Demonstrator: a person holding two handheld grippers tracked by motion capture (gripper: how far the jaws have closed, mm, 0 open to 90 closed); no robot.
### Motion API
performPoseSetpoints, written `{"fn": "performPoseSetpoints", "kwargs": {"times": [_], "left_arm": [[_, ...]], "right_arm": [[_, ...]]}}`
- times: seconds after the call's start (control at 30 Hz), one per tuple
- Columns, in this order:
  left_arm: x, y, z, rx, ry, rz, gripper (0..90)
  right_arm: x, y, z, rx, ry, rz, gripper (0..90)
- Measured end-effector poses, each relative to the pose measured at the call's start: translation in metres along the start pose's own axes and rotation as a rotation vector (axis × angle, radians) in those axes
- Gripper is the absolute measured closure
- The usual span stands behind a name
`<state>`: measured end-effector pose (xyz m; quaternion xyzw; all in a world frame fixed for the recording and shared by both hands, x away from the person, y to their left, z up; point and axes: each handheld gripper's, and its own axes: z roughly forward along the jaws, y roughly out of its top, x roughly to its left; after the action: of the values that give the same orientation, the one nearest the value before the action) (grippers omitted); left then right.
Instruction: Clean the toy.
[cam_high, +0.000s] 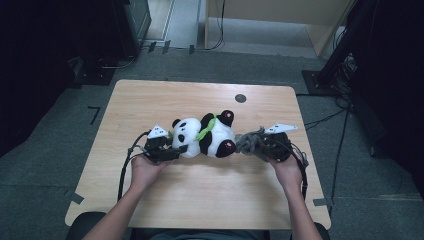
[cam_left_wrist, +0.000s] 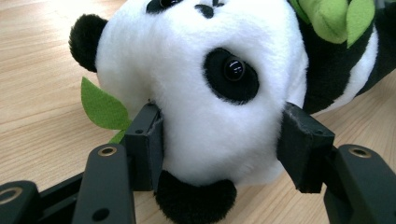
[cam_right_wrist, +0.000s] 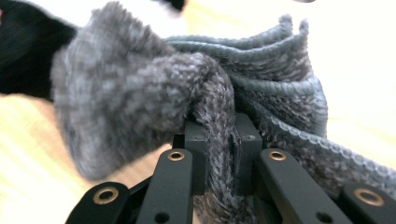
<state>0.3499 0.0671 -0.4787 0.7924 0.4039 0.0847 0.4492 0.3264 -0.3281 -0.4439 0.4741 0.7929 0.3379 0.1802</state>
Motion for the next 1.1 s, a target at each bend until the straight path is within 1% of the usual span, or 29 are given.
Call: {"fn": "performPoseSetpoints", "kwargs": {"times": [0.1, 0.13, 0.27, 0.4, 0.5, 0.67, 0.77, 0.83, 0.97, 1.0, 1.03, 1.1], "left_arm": [[0.0, 0.0, 0.0, -0.003, 0.0, 0.0, 38.9], [0.0, 0.0, 0.0, -0.004, 0.0, -0.001, 38.8], [0.0, -0.001, 0.0, -0.007, 0.0, -0.004, 38.4], [0.0, -0.001, 0.0, -0.008, 0.0, -0.006, 38.2], [0.0, -0.001, 0.0, -0.009, -0.001, -0.006, 37.9], [0.0, -0.001, 0.001, -0.011, 0.001, -0.007, 37.6], [0.001, -0.001, 0.001, -0.015, 0.0, -0.007, 37.3], [0.001, -0.001, 0.001, -0.015, 0.0, -0.007, 37.1], [0.001, -0.001, 0.001, -0.017, -0.004, -0.007, 36.3], [0.002, -0.001, 0.001, -0.017, -0.005, -0.009, 36.0], [0.002, -0.002, 0.001, -0.017, -0.005, -0.008, 35.7], [0.002, -0.002, 0.001, -0.017, -0.004, -0.009, 35.5]], "right_arm": [[-0.012, 0.001, -0.002, -0.024, -0.019, 0.029, 81.6], [-0.018, 0.002, -0.003, -0.028, -0.029, 0.052, 81.6], [-0.033, 0.004, -0.001, -0.032, -0.05, 0.086, 81.6], [-0.046, 0.005, 0.006, -0.031, -0.068, 0.113, 81.6], [-0.055, 0.006, 0.012, -0.025, -0.071, 0.138, 81.5], [-0.07, 0.007, 0.024, -0.014, -0.096, 0.154, 81.4], [-0.079, 0.006, 0.034, -0.012, -0.088, 0.187, 81.4], [-0.082, 0.005, 0.041, -0.007, -0.077, 0.193, 81.0], [-0.085, 0.001, 0.057, 0.03, -0.058, 0.202, 79.9], [-0.085, 0.001, 0.059, 0.038, -0.057, 0.206, 79.6], [-0.086, 0.0, 0.062, 0.039, -0.049, 0.206, 79.1], [-0.086, -0.001, 0.063, 0.039, -0.05, 0.202, 78.1]]}}
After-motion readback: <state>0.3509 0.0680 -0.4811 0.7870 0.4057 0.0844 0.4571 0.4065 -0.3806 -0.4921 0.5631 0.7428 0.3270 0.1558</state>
